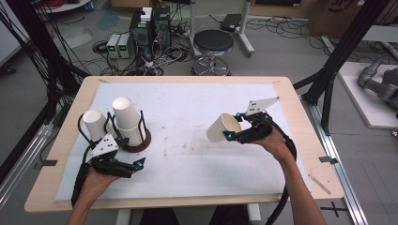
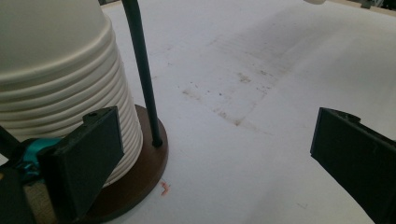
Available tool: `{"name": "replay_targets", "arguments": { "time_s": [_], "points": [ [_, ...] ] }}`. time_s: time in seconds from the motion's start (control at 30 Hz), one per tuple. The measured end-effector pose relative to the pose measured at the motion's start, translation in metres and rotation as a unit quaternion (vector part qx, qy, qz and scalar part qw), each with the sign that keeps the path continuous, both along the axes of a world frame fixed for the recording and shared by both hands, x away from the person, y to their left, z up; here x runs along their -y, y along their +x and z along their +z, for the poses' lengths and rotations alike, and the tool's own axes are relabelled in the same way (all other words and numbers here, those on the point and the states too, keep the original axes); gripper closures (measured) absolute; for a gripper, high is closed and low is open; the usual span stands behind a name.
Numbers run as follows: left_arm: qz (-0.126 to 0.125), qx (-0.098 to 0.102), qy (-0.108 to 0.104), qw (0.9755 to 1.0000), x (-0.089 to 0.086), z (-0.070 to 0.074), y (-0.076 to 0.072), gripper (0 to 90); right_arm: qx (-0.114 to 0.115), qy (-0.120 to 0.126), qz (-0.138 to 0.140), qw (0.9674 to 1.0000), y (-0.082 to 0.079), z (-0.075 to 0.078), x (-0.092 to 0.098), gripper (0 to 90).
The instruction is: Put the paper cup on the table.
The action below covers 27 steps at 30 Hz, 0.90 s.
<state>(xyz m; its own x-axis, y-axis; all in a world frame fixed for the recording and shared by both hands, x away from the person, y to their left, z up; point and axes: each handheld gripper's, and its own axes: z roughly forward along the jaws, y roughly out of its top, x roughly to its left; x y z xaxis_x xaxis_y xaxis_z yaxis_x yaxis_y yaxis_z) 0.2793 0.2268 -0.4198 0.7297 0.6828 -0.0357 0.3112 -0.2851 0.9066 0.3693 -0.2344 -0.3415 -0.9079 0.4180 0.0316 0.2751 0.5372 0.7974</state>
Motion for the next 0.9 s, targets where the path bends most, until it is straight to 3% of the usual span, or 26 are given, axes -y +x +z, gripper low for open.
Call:
{"name": "replay_targets", "arguments": {
  "time_s": [0.43, 0.8, 0.9],
  "points": [
    [-0.004, -0.002, 0.0, 1.0, 0.002, -0.002, 0.001, 2.4, -0.007, -0.058, -0.019, 0.9981, 0.018, -0.004, -0.009, 31.5],
    [-0.004, -0.006, 0.004, 1.0, 0.002, -0.004, 0.002, 2.4, -0.011, -0.124, -0.001, 0.9922, 0.03, -0.021, -0.035, 31.1],
    [-0.005, -0.005, 0.004, 1.0, 0.002, -0.005, 0.002, 2.4, -0.009, -0.126, 0.002, 0.992, 0.031, -0.023, -0.042, 31.1]
  ]
}}
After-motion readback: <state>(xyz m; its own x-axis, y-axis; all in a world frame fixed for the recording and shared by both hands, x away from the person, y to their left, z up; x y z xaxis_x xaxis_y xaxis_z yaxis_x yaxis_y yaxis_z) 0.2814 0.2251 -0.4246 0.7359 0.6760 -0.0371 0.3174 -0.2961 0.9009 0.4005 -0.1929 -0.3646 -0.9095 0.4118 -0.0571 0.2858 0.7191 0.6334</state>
